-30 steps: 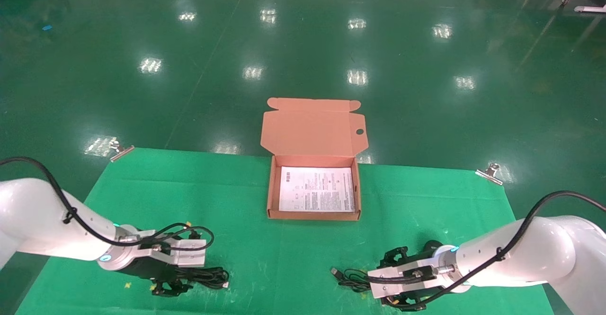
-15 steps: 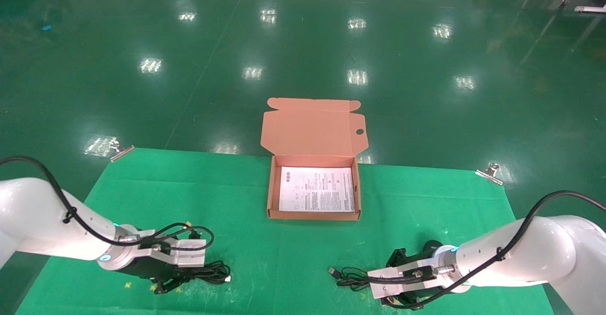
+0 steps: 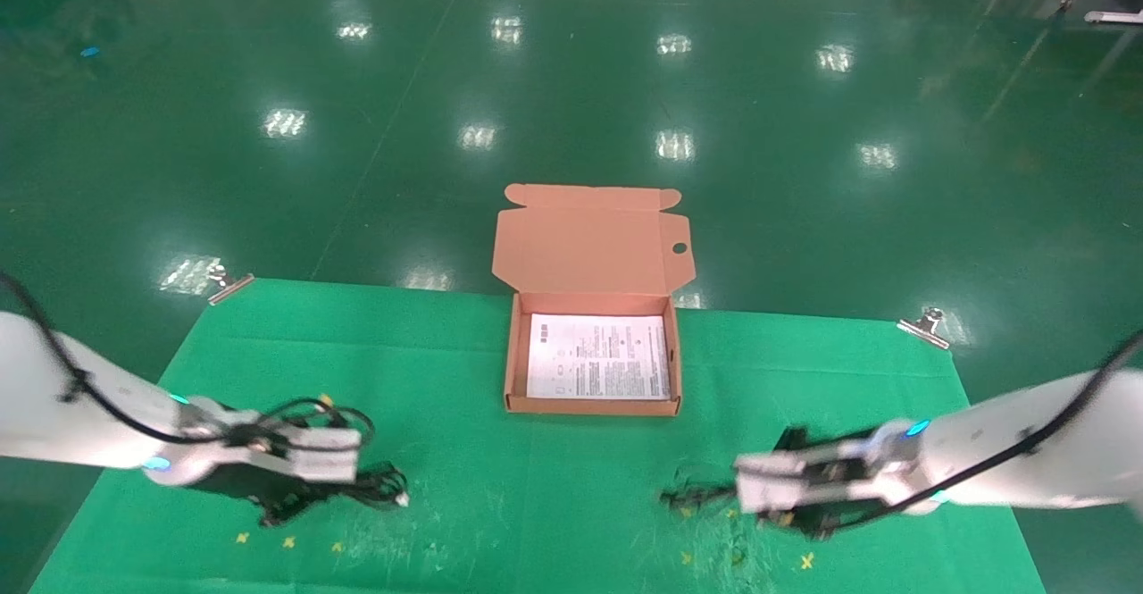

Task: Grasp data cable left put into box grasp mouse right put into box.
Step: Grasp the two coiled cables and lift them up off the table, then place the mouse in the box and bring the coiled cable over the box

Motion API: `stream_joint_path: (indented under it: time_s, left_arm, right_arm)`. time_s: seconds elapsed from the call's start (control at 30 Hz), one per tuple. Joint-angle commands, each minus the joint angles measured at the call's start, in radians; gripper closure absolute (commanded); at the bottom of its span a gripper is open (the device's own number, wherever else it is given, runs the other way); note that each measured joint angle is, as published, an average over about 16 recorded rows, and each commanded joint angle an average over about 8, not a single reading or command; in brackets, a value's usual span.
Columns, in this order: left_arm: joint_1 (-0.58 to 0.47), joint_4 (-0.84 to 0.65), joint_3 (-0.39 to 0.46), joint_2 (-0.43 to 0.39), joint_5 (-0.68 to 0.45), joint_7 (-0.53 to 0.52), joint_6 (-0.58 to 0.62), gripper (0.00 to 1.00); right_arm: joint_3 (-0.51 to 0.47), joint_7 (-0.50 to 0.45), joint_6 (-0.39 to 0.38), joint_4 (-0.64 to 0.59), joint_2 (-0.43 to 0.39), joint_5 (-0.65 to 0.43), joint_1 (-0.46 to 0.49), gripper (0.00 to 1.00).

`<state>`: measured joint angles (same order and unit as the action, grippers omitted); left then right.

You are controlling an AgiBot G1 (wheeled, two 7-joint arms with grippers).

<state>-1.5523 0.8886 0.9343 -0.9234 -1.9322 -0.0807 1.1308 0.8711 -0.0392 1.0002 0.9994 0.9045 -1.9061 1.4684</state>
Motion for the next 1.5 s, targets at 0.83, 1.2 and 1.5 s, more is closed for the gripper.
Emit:
stream_joint_path:
  time_s: [0.83,1.2,1.5]
  left_arm:
    - [-0.130,0.241,-0.080,-0.047,-0.105,-0.183,-0.177,1.00]
    - [-0.201,0.129,-0.074,-0.168,-0.180,-0.162,-0.271,1.00]
    - [-0.219,0.100,-0.072,-0.192,-0.194,-0.150,-0.288,1.00]
  right_arm:
    - [-0.109,0.066,-0.204,-0.002,0.145,0.057,0.203,1.00]
    - [-0.132,0.239,-0.245,-0.201,0.290,0.137,0.303,1.00]
    - [-0.143,0.290,-0.250,-0.264,0.322,0.167,0.329,1.00]
